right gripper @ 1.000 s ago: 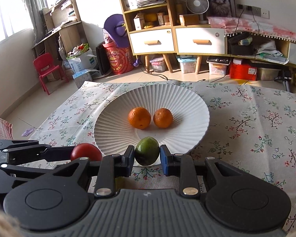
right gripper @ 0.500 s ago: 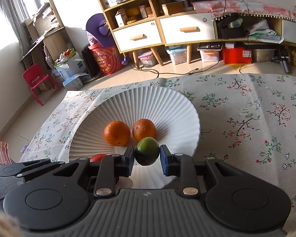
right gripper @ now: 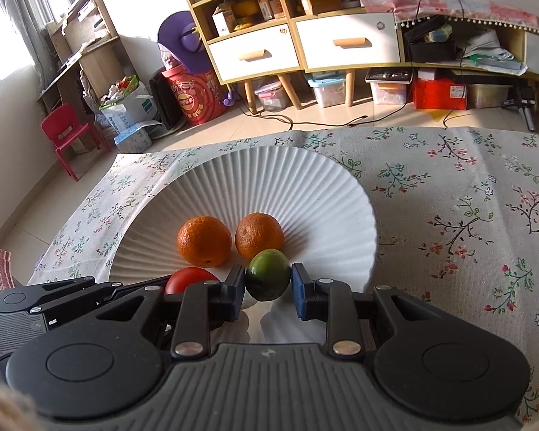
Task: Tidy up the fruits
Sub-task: 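Carry both tomatoes into the white bowl and open both tools, then withdraw both tools from the bowl toward the remaining tomatoes, then grasp the orange tomato with the left tool while the right tool grasps a red tomato, then lower both tomatoes into the white bowl and open both tools, then withdraw both open tools from the bowl toward the loose fruit, then grasp the large orange tomato with the left tool while the right tool grasps a brown kiwi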
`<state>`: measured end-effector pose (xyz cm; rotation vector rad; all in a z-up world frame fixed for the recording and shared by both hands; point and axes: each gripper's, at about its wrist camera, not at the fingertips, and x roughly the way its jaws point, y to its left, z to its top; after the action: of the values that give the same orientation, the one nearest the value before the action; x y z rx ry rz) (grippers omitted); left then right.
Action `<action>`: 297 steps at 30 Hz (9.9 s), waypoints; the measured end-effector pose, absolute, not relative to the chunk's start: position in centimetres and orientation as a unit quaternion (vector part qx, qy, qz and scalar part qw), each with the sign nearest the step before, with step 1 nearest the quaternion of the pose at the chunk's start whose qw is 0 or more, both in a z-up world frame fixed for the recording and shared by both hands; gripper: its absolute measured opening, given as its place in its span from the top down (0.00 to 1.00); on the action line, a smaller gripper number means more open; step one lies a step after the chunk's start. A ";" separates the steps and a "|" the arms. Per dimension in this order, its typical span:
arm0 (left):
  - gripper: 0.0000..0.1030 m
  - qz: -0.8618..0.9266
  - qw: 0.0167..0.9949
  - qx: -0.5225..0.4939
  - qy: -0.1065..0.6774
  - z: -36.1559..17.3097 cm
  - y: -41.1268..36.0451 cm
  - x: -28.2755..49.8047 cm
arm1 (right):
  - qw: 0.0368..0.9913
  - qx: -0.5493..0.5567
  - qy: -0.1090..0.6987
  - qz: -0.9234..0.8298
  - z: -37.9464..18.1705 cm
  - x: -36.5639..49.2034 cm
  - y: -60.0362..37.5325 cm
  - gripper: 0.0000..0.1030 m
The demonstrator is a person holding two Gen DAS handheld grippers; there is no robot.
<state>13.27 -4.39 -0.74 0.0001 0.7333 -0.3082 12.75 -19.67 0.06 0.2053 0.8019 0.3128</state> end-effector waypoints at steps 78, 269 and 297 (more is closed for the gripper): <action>0.03 -0.286 0.880 0.071 0.372 -2.4 2.3 -1.5 | 0.905 -0.010 0.359 0.228 -0.3 -0.3 -17.3 0.10; 0.03 -0.117 0.918 0.026 0.378 -0.7 3.4 4.1 | 0.910 0.019 0.374 0.175 1.1 3.8 -19.2 0.09; 0.02 -0.119 0.927 0.053 0.352 -4.7 3.9 1.9 | 0.894 -0.115 0.366 0.231 -2.0 0.5 -13.9 0.04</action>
<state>1.92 3.91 -4.71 0.1090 0.7218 -0.2438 0.49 -13.93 -1.97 -0.2382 0.7587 0.4782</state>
